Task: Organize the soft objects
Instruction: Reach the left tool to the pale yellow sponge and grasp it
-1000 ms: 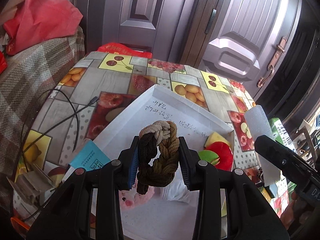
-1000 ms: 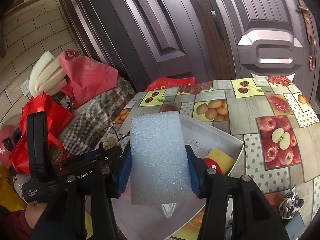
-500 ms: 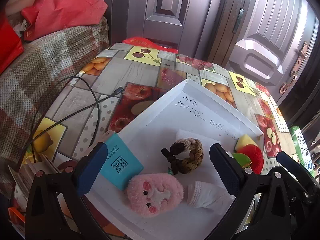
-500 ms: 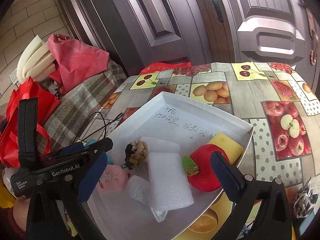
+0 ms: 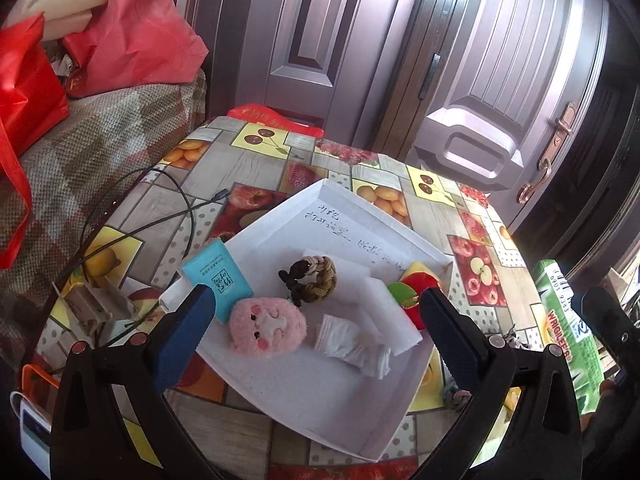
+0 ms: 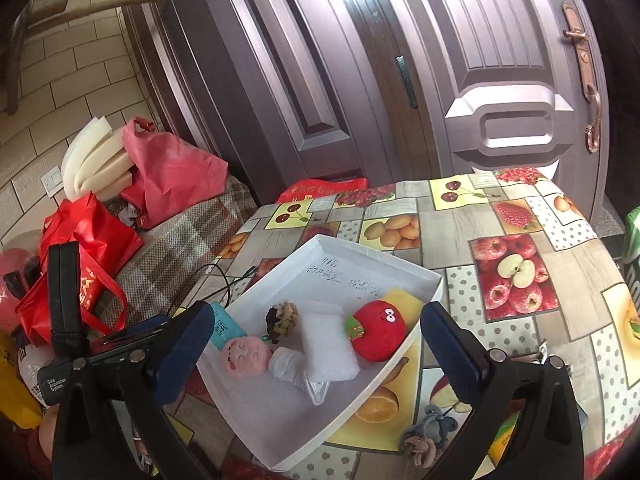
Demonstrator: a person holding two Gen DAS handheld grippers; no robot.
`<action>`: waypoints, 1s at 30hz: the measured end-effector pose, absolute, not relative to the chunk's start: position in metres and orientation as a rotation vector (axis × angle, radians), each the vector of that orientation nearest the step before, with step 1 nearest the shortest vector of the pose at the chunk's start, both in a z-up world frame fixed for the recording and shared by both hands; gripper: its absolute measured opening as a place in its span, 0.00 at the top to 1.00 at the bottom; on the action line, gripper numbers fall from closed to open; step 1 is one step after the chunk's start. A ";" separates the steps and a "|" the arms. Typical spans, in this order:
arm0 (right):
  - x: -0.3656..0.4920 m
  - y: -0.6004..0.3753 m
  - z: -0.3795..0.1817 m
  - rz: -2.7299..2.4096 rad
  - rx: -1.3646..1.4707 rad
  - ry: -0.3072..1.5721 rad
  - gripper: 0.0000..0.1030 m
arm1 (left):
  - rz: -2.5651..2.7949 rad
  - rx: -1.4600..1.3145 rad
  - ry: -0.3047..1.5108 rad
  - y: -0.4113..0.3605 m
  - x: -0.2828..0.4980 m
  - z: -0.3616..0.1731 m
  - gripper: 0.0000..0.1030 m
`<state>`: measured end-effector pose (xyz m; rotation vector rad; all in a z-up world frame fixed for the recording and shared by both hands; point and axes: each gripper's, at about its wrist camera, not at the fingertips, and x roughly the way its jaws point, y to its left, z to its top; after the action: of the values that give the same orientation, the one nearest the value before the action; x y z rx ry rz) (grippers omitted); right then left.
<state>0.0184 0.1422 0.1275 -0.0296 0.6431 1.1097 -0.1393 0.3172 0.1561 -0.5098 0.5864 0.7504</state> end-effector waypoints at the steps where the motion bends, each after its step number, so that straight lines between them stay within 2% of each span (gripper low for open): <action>1: 0.021 0.129 0.133 1.089 -0.005 0.634 0.00 | 0.744 -0.501 0.579 0.310 -0.142 0.161 0.00; 8: 0.053 0.014 0.169 0.878 0.149 0.519 0.00 | 0.727 -0.444 0.486 0.277 -0.159 0.198 0.00; 13: 0.088 -0.083 0.202 0.637 0.211 0.391 0.00 | 0.680 -0.431 0.494 0.255 -0.154 0.195 0.00; 18: 0.109 -0.177 0.244 0.436 0.270 0.266 0.00 | 0.576 -0.419 0.587 0.224 -0.123 0.167 0.00; 25: 0.102 -0.271 0.331 0.250 0.312 0.025 0.00 | 0.372 -0.451 0.783 0.176 -0.068 0.103 0.00; 30: 0.099 -0.289 0.346 0.266 0.324 -0.010 0.00 | 0.307 -0.406 0.883 0.140 -0.036 0.058 0.01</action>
<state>0.0986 -0.2888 0.3457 0.3242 -0.0098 0.2655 -0.0357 0.1402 0.0580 -0.4062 0.8831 0.3070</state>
